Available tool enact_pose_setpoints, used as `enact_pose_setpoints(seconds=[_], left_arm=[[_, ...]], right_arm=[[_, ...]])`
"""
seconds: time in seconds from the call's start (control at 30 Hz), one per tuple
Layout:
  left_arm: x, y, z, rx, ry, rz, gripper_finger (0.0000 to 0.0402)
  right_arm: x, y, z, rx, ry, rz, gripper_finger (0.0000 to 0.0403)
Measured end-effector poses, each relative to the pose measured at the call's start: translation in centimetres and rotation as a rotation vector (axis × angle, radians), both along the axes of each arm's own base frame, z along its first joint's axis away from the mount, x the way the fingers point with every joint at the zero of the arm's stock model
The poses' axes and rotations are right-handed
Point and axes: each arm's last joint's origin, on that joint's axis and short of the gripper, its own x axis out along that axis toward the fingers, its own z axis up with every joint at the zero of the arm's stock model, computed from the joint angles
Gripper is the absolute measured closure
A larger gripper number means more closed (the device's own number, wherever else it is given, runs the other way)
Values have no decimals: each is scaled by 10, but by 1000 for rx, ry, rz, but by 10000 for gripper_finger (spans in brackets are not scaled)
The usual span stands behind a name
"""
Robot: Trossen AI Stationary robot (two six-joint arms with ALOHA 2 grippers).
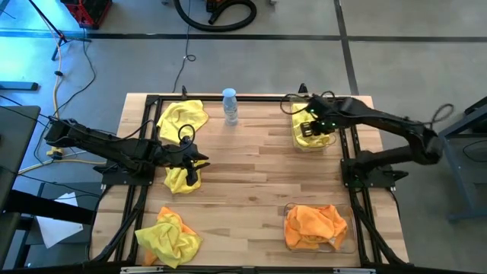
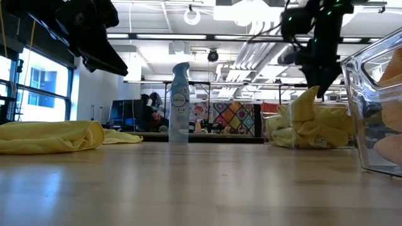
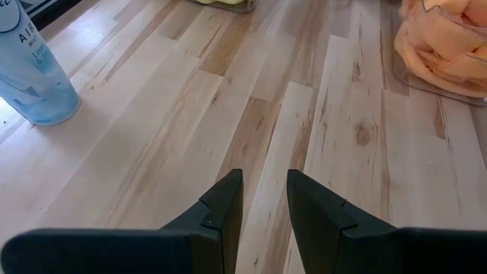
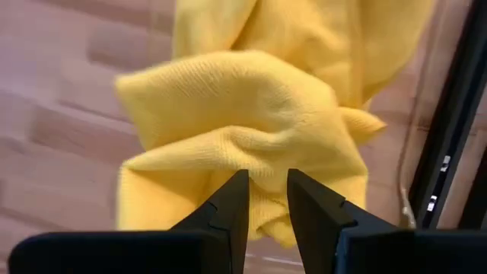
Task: Sort microfiber towel by color & place in baskets
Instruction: Put the yellow microfiber cloth into the top transparent bin
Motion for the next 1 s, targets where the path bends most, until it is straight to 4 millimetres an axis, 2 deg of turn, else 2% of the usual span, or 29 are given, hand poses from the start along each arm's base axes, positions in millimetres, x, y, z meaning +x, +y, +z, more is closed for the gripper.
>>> enact_pose_setpoints(seconds=[0.17, 0.27, 0.37, 0.47, 0.57, 0.67, 0.87, 1.0], left_arm=[[0, 0, 0, -5, -1, 4, 312], [0, 0, 0, -6, -1, 4, 312], [0, 0, 0, -6, -1, 5, 312], [0, 0, 0, -6, -2, 4, 312], [0, 0, 1, -9, -9, 6, 312], [1, 0, 2, -11, -27, 5, 312], [2, 0, 3, -12, -36, 6, 312], [2, 0, 2, -11, -33, 7, 312]], right_arm=[[-11, 19, 18, -109, -58, 73, 318], [-13, 39, 15, -225, -102, 149, 321], [-8, 60, 2, -268, -290, 266, 336], [2, 83, -22, -311, -508, 397, 366], [10, 97, -44, -378, -696, 465, 396], [16, 107, -56, -452, -820, 517, 397], [24, 115, -58, -569, -828, 682, 399], [26, 116, -66, -590, -737, 779, 402]])
